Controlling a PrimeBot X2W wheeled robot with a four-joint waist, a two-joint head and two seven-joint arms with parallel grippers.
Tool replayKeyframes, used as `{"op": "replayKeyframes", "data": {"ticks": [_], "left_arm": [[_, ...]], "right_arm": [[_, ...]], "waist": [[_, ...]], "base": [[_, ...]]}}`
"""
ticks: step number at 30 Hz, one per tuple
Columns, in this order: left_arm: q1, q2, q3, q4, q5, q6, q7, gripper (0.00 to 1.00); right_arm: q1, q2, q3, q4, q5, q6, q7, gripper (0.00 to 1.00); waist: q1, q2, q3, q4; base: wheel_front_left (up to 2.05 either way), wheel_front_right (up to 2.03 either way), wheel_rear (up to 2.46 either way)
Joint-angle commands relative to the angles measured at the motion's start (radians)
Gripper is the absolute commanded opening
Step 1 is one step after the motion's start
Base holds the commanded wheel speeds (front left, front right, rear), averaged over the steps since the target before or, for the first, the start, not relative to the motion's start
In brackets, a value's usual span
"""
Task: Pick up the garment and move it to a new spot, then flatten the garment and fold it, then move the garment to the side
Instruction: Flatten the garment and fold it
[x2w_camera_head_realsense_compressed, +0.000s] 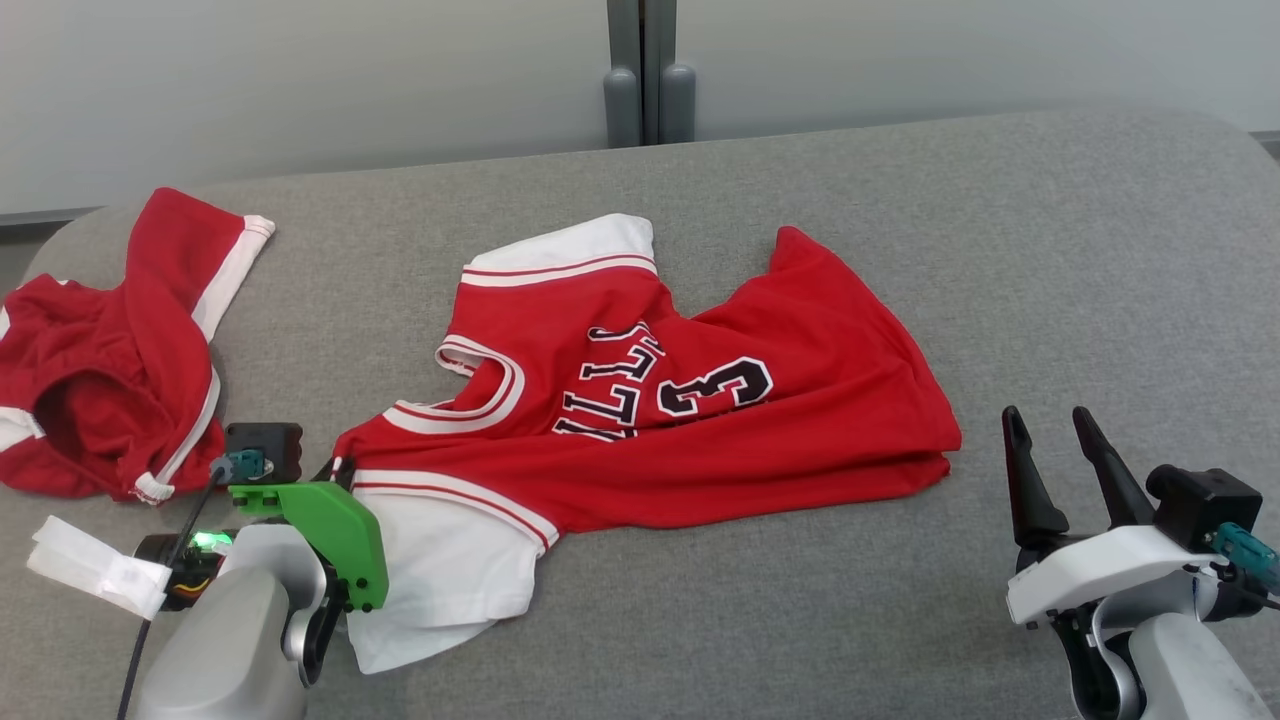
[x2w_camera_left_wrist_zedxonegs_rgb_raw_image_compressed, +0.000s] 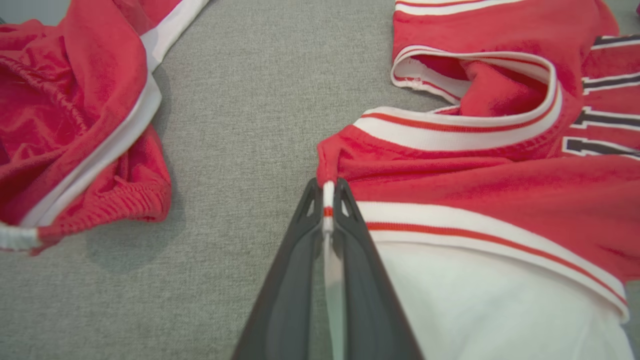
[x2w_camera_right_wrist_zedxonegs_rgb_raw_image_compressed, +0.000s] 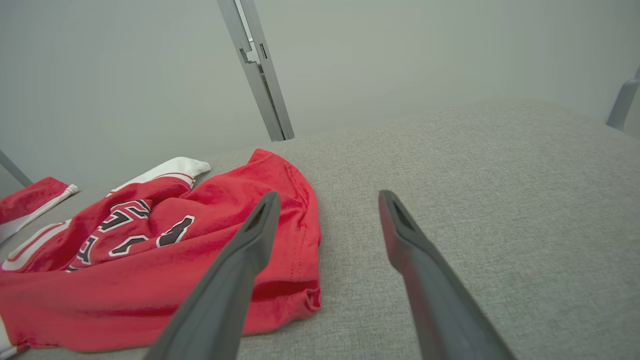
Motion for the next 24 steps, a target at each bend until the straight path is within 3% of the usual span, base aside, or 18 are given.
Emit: {"op": "replayKeyframes", "data": {"ticks": [1,2,7,12,16,19,24], "left_arm": [[-0.024,-0.004,0.0,0.035,0.004,-0.003,-0.02,0.86],[-0.031,-0.007,-0.002,0.058,0.005,-0.006,-0.028,1.0],[-0.058,-0.019,-0.002,0.121,0.011,-0.001,-0.122,1.0],[-0.042,0.006,0.04,0.085,-0.008,0.011,-0.256,1.0],[0.028,0.048,0.093,-0.041,-0.005,0.033,-0.302,1.0],[0.113,0.066,0.146,-0.222,0.023,0.061,-0.306,1.0],[0.331,0.046,0.26,-0.519,0.073,0.084,-0.305,1.0]], "right_arm": [[-0.015,-0.004,0.005,0.002,0.001,-0.001,-0.003,1.0],[-0.014,-0.005,0.007,0.004,0.002,-0.001,-0.003,1.0],[-0.008,-0.009,0.006,0.008,0.005,-0.001,-0.003,1.0],[0.004,-0.007,0.003,-0.011,0.006,-0.001,-0.003,1.0],[0.018,-0.003,-0.002,-0.016,0.0,-0.001,-0.003,1.0],[0.033,-0.001,-0.001,-0.018,-0.002,-0.001,-0.003,1.0],[0.046,0.0,0.023,-0.025,0.0,-0.001,-0.003,1.0]], "waist": [[0.0,0.0,-0.001,-0.004],[0.0,0.0,-0.003,-0.006],[0.0,0.0,-0.009,-0.004],[0.0,0.0,-0.02,0.002],[0.0,0.0,-0.037,0.012],[0.0,0.0,-0.055,0.021],[0.0,0.0,-0.082,0.024]], "base": [[0.0,0.0,0.0],[0.0,0.0,0.0],[0.0,0.0,0.0],[0.0,0.0,0.0],[0.0,0.0,0.0],[0.0,0.0,0.0],[0.0,0.0,0.0]]}}
